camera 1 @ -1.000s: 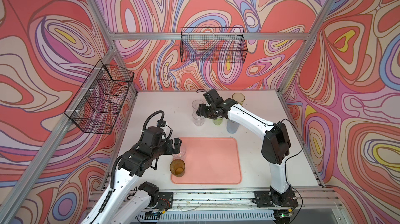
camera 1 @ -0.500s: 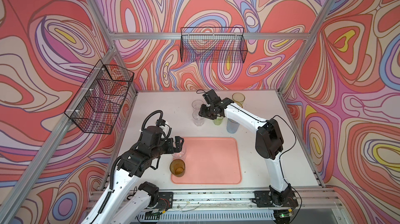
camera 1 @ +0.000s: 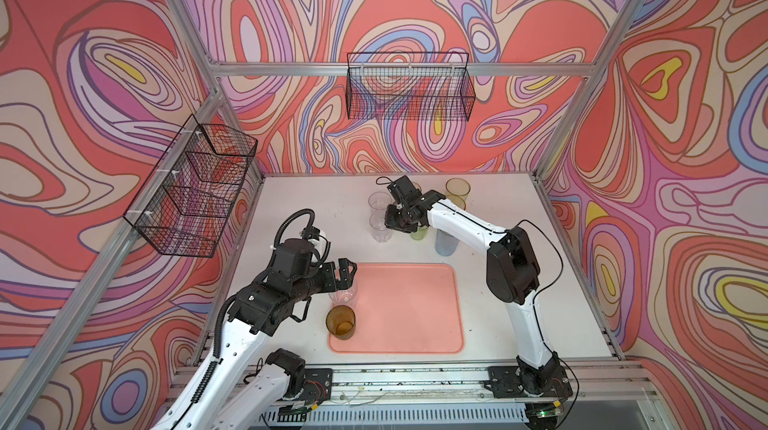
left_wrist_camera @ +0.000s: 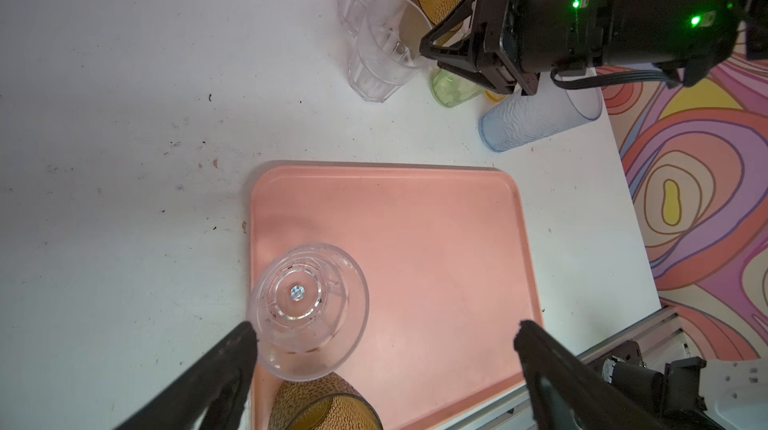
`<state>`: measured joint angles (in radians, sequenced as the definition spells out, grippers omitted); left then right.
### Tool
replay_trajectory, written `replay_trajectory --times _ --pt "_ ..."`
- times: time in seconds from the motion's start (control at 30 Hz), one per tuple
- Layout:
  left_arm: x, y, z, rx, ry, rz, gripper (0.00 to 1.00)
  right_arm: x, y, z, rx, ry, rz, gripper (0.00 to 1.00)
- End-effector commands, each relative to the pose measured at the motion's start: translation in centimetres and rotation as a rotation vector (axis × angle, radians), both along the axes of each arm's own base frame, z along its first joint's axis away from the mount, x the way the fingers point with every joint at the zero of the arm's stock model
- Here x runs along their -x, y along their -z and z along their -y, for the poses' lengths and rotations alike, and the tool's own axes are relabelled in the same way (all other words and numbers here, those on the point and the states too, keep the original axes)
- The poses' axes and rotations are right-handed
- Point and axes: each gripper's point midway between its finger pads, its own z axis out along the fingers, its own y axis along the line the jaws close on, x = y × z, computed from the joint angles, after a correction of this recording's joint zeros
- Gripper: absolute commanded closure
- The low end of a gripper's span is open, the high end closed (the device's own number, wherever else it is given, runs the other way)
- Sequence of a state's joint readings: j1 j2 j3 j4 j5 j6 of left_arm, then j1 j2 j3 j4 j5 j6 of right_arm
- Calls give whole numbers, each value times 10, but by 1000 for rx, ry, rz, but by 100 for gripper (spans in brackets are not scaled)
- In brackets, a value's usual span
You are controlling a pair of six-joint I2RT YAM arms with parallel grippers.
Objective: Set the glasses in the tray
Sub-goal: 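Lower the open right gripper onto the nearer clear faceted glass rim and grip it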
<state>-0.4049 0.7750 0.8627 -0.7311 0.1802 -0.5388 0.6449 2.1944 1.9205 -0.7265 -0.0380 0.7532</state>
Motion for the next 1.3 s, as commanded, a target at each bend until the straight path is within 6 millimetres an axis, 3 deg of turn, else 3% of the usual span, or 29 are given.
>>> replay_trajectory --times 0.0,0.27,0.63,1.27 --pt "-3 -11 2 31 -8 21 0 -4 6 1 12 12 -4 67" --pt "-3 -4 7 44 9 0 0 1 16 2 14 10 -27 71" --pt "-3 -2 6 34 6 -5 0 2 13 2 4 9 -23 78" --pt "-3 -2 -1 24 -28 -2 0 8 6 2 -13 -2 -24 100"
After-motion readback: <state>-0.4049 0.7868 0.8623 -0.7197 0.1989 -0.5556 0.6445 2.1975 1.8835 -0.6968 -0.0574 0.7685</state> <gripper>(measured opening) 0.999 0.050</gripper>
